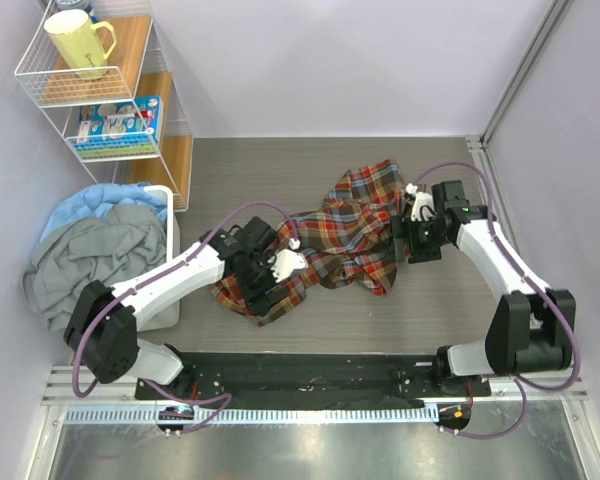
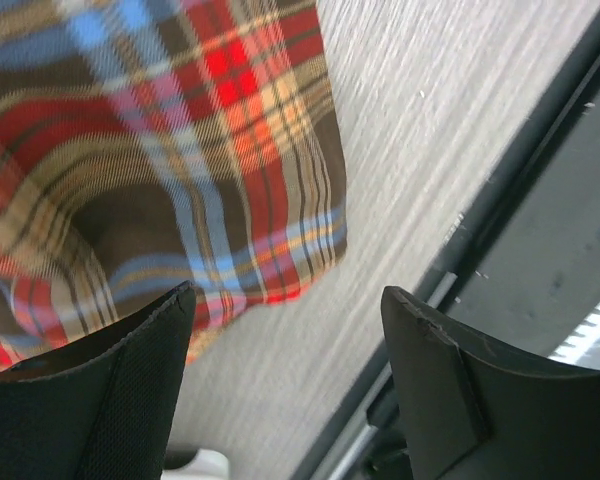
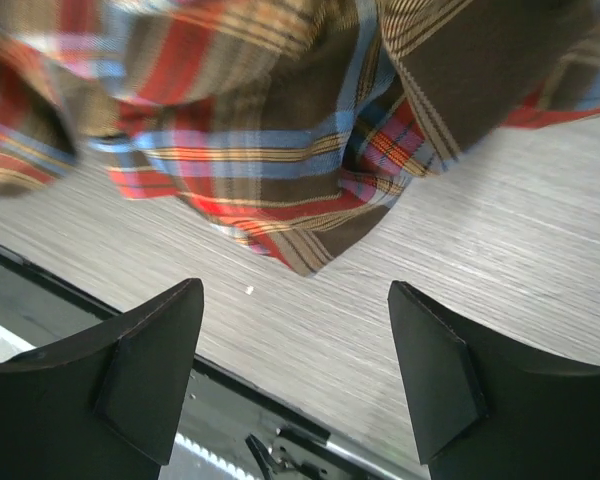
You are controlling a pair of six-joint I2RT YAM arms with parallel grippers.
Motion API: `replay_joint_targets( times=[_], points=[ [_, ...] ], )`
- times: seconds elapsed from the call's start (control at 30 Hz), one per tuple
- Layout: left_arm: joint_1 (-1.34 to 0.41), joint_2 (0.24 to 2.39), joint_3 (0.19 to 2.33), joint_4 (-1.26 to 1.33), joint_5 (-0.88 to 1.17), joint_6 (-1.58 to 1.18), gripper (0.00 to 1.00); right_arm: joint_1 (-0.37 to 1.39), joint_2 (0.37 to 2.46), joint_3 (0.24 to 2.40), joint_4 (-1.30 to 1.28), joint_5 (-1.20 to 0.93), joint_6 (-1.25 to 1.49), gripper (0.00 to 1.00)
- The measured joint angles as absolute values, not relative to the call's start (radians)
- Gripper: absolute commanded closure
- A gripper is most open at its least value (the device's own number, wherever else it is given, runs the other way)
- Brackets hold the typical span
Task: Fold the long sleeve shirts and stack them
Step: Flatten the shirt out
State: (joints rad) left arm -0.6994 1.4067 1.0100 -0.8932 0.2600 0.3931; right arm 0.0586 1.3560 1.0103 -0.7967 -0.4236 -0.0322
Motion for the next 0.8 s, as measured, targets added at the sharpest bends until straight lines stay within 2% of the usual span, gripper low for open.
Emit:
replay_joint_targets(
  times=[0.23, 0.3, 0.33, 0.37, 0.4, 0.43, 0.47, 0.5, 0.53, 0.6, 0.63, 0.67, 0.8],
  points=[
    [-0.758, 1.527, 1.008, -0.814, 0.207, 0.4, 0.18, 0.167, 1.581, 1.012, -0.797, -0.36, -0.044, 0.2],
    [-0.76, 1.552, 1.007, -0.8, 0.206, 0.401, 0.17, 0.179, 1.623, 1.012, -0.788, -0.353, -0.043, 0.25],
    [-0.76, 1.561, 1.004, -0.793, 0.206, 0.401, 0.17, 0.18, 1.645, 1.012, -0.781, -0.35, -0.043, 0.32],
    [-0.76, 1.566, 1.0, -0.788, 0.207, 0.401, 0.2, 0.18, 1.659, 1.012, -0.776, -0.349, -0.043, 0.56],
    [-0.76, 1.571, 0.995, -0.778, 0.207, 0.401, 0.24, 0.182, 1.671, 1.012, -0.77, -0.348, -0.043, 0.67],
    [-0.76, 1.577, 0.99, -0.77, 0.206, 0.4, 0.37, 0.183, 1.684, 1.012, -0.758, -0.345, -0.037, 0.77],
    [-0.76, 1.585, 0.986, -0.764, 0.203, 0.398, 0.45, 0.183, 1.691, 1.012, -0.751, -0.344, -0.038, 0.91],
    [-0.761, 1.594, 0.984, -0.756, 0.2, 0.397, 0.55, 0.182, 1.699, 1.015, -0.747, -0.339, -0.036, 0.98],
    [-0.761, 1.602, 0.982, -0.749, 0.191, 0.399, 0.7, 0.181, 1.707, 1.023, -0.746, -0.336, -0.034, 0.99],
    [-0.756, 1.617, 0.98, -0.736, 0.173, 0.404, 0.83, 0.176, 1.708, 1.041, -0.743, -0.328, -0.039, 0.99],
    [-0.748, 1.623, 0.98, -0.729, 0.168, 0.408, 0.95, 0.174, 1.708, 1.059, -0.746, -0.324, -0.042, 0.99],
    [-0.737, 1.629, 0.982, -0.725, 0.164, 0.412, 1.0, 0.171, 1.708, 1.081, -0.746, -0.318, -0.045, 0.99],
    [-0.598, 1.689, 1.077, -0.748, 0.181, 0.44, 1.0, 0.155, 1.708, 1.229, -0.749, -0.267, -0.076, 0.99]
  ],
)
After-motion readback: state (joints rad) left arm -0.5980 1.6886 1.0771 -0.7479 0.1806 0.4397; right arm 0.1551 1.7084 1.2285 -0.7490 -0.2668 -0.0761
